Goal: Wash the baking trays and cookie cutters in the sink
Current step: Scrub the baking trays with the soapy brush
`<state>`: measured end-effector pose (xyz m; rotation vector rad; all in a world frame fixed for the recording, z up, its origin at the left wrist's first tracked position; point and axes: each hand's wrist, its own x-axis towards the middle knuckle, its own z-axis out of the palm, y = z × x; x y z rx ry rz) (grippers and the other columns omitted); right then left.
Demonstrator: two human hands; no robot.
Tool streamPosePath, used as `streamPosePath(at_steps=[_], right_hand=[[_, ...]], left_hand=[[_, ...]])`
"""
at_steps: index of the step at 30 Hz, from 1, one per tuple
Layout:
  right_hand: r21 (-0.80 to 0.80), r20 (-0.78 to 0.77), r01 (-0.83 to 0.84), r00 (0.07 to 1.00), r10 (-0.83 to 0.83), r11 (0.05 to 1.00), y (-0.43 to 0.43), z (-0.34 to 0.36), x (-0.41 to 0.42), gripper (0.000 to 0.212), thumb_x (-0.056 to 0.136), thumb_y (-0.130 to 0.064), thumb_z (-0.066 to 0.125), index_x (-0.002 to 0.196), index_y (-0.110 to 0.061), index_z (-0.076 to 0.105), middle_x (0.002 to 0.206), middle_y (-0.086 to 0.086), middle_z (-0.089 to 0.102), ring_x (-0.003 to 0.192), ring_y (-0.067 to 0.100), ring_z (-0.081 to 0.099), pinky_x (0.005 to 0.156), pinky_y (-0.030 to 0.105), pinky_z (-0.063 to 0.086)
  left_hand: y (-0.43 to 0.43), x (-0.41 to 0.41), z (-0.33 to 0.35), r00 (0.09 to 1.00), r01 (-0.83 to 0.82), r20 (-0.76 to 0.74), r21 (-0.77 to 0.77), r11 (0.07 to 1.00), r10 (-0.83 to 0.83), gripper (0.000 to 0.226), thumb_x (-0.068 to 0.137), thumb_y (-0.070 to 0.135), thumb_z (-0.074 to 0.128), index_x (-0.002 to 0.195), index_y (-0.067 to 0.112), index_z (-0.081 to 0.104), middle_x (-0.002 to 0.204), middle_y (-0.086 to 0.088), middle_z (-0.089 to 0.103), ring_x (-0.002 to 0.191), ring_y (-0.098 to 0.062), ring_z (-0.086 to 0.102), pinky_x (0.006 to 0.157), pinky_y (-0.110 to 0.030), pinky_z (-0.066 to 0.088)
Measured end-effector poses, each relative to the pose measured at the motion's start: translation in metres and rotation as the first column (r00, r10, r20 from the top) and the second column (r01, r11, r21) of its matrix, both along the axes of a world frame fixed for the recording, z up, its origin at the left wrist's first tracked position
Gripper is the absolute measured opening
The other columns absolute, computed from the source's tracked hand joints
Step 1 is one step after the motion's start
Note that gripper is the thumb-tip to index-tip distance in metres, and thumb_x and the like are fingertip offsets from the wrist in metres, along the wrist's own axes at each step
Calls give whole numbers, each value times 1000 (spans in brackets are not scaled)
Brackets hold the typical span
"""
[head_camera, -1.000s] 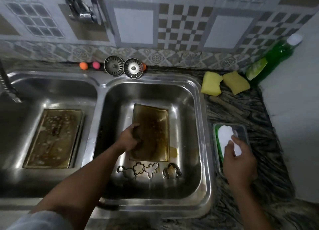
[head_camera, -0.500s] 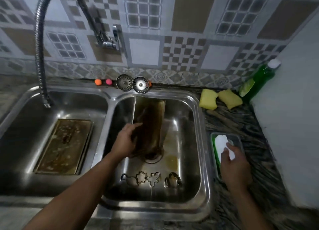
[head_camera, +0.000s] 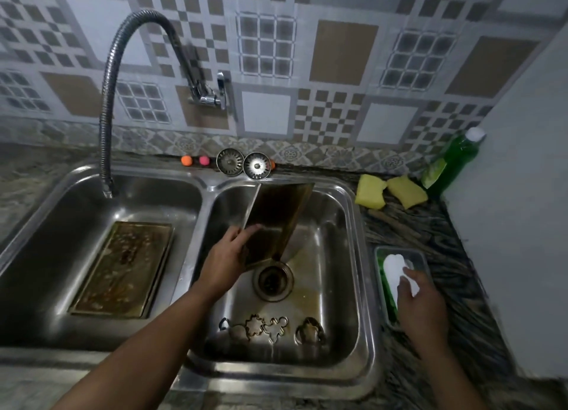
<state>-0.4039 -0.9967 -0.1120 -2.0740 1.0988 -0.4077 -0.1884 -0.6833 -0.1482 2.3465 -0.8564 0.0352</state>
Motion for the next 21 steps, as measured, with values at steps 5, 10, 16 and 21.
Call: streamPosePath(at_steps=[5,10,16,21], right_hand=[[13,6,-5,1000,5,1000,0,5,-2,28,99,-22,54,124,-15,62,126,18,63,109,36,61,88,42,51],[0,174,111,979,-109,994,7,35,8,27,98,-21,55,124,-15,63,128,14,62,111,30,58,86,33,44],[54,280,-97,957,78,994,56,67,72,26,98,-18,55,123,-17,61,119,-3,57,101,10,51,62,4,37],[175,246,-347,922,300,921,110,37,114,27,99,-26,54,125,-31,58,117,-10,57,104,13,58,69,20,48]], left_hand=[[4,1,6,998,-12,60,-1,1000,12,71,82,-1,69,144,24,45,131,-5,48,104,-26,62,77,-35,60],[-5,-4,20,996,-88,-34,-190,978,83,72,86,-5,60,147,29,42,133,4,47,114,-10,54,94,-26,52],[-14,-20,35,932,-273,-326,-352,895,156,72,89,-12,46,146,31,43,141,11,43,125,16,38,107,-17,36],[-18,-32,35,912,-348,-364,-446,825,188,53,100,1,44,143,31,43,148,6,45,135,2,40,115,-27,36]])
